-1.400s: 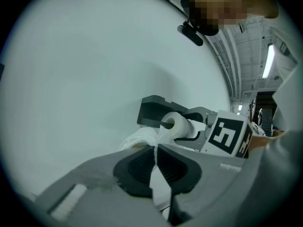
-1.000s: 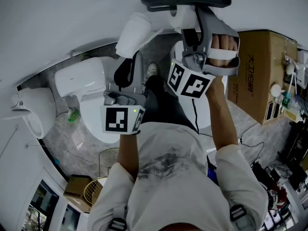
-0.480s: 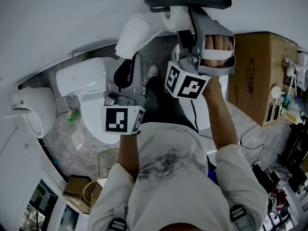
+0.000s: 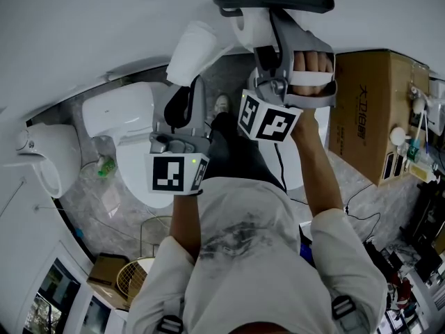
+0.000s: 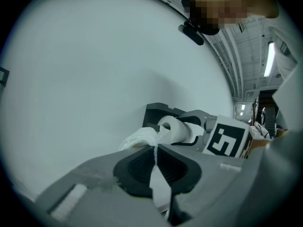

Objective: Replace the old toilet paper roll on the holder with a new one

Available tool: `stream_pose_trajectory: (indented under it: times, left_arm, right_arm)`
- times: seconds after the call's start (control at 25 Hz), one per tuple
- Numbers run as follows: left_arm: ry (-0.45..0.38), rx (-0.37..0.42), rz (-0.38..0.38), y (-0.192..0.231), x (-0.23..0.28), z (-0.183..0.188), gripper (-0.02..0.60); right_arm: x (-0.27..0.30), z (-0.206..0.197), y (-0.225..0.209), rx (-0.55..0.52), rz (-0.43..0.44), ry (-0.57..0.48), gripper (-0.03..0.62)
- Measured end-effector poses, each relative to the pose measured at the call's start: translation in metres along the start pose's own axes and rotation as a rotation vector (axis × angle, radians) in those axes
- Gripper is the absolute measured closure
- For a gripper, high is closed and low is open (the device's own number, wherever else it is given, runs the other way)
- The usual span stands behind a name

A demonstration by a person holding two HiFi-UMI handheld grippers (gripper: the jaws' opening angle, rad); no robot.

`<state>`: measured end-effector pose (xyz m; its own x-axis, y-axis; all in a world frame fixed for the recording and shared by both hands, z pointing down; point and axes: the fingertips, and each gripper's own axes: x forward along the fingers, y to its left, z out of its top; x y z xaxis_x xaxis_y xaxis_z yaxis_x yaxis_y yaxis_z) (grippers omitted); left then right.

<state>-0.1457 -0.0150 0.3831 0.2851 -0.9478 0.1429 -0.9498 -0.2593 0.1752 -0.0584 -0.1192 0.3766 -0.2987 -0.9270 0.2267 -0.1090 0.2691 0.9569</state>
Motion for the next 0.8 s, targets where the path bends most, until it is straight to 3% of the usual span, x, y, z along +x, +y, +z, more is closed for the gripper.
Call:
stream_pose_trajectory:
  times: [0.8]
  left_arm:
    - [-0.021,0.034,0.004,-0.012,-0.011,0.02,0.566]
  right_arm:
    - [-0.034,0.003,-0.003,0.121,0.046,-0.06,0.208]
